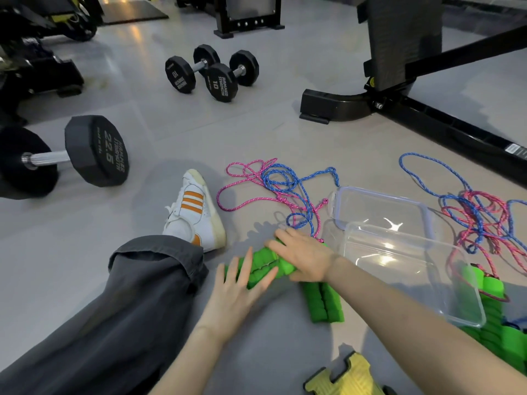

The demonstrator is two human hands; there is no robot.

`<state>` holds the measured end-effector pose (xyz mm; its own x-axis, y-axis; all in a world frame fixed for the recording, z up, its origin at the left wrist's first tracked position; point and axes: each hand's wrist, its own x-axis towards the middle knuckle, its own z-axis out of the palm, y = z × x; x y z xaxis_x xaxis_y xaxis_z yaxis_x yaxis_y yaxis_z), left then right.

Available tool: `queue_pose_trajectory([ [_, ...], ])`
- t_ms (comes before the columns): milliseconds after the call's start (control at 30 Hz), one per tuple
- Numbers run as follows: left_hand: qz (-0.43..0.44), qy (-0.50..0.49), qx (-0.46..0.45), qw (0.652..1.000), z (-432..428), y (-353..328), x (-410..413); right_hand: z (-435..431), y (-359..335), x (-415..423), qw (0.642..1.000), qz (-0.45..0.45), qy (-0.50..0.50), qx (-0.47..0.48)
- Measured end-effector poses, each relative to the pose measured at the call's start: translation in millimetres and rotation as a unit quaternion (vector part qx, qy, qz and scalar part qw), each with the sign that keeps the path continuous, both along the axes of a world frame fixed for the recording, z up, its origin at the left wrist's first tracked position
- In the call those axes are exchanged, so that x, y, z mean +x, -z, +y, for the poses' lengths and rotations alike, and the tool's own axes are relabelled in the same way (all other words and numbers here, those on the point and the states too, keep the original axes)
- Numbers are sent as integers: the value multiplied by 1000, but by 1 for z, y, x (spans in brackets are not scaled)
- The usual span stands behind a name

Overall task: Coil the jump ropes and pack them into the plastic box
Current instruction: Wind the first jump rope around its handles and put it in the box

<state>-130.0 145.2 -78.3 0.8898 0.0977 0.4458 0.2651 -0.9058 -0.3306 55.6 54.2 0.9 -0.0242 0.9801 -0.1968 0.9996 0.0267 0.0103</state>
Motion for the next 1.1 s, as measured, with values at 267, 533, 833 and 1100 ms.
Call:
queue_pose_trajectory([
  [267, -46, 63, 44, 996, -1, -85, 54, -33, -73, 37, 985, -34, 70, 155],
  [533, -111, 139, 160, 971, -16, -151, 92, -100, -122, 57, 955, -2, 179, 237],
  [833, -147, 193, 250, 937, -9, -229, 102, -156, -180, 94, 877, 127, 406, 222],
  [1100, -180, 146, 289, 929, -4, -269, 74, -191, -264, 109, 773, -7, 471, 425],
])
